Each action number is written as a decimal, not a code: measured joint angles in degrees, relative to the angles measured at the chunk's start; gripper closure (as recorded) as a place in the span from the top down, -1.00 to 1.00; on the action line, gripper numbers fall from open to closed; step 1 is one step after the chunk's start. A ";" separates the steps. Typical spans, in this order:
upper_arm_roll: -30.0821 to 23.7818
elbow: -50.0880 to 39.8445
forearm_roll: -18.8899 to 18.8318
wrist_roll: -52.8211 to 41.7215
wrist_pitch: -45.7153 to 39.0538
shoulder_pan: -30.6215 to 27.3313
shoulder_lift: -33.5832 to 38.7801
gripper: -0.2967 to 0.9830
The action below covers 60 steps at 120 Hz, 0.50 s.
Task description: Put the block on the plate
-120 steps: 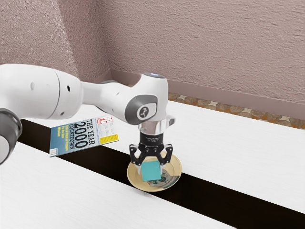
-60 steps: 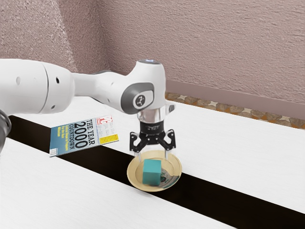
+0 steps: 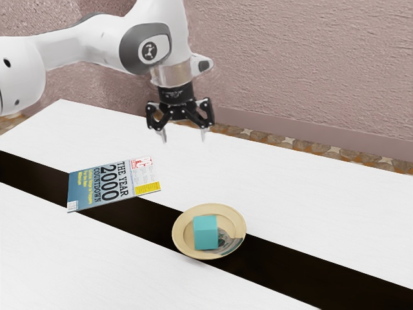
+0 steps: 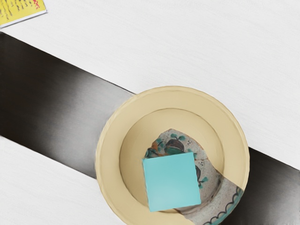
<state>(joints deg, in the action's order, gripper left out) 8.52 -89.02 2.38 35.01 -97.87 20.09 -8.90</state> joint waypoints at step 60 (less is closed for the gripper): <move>2.13 2.45 -0.86 -23.88 6.24 -7.06 5.09 0.54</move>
<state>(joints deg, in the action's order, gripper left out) 10.64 -86.57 1.52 11.13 -91.63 13.02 -3.82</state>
